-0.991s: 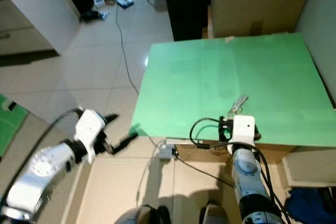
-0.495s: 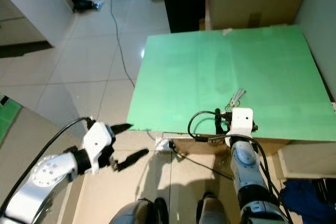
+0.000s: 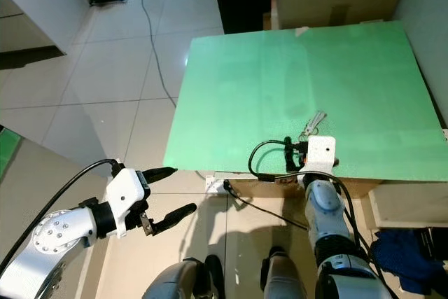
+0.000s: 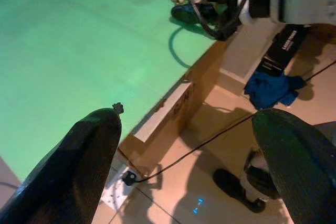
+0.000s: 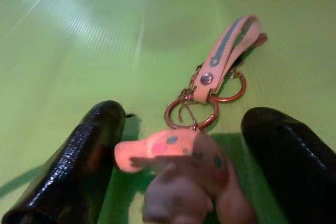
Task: Hang keys on a hook
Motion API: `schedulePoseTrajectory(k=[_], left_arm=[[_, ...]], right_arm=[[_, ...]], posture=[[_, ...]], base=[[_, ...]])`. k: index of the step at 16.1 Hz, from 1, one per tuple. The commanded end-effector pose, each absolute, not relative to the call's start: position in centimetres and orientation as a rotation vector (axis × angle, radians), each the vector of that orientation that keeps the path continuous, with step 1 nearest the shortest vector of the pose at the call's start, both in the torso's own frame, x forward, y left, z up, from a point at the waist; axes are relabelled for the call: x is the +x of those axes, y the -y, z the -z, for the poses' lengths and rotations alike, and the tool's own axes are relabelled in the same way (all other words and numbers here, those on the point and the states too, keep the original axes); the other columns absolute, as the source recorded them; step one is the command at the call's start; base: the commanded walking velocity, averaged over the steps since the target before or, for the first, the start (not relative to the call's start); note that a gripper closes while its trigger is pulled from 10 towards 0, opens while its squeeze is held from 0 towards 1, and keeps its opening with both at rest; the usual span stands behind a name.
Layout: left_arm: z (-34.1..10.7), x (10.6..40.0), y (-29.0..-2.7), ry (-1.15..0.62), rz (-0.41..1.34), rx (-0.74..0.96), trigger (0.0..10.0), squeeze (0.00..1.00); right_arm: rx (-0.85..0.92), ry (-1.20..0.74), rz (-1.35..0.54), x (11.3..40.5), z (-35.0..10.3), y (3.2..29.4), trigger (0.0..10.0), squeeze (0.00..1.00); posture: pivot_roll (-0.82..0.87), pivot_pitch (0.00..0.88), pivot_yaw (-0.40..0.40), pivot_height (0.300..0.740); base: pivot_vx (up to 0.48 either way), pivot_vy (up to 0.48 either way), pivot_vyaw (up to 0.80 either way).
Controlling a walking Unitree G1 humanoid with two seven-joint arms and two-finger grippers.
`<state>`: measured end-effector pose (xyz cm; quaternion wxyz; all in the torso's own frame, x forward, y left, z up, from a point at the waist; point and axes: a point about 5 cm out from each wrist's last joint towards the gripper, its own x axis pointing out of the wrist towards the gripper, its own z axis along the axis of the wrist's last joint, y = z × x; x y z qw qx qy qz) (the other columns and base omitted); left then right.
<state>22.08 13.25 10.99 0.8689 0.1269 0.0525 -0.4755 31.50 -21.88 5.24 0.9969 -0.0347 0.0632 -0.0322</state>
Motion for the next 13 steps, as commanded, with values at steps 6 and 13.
schedulePoseTrajectory(k=[6, 13], left_arm=[[-10.6, 21.9, -13.9, -0.147, 0.965, 0.268, 10.0, 0.00], [-10.5, 23.2, -13.9, -0.168, 0.902, 0.242, 10.0, 0.00]], right_arm=[[-0.012, -0.165, 0.069, 31.1, -4.2, 21.6, 0.0, 0.00], [0.062, -0.135, 0.077, 31.4, -4.6, 21.0, 0.0, 0.00]], posture=[[0.09, 0.301, 0.215, 0.740], [0.06, 0.283, 0.221, 0.740]], base=[[0.000, 0.000, 0.00], [0.000, 0.000, 0.00]])
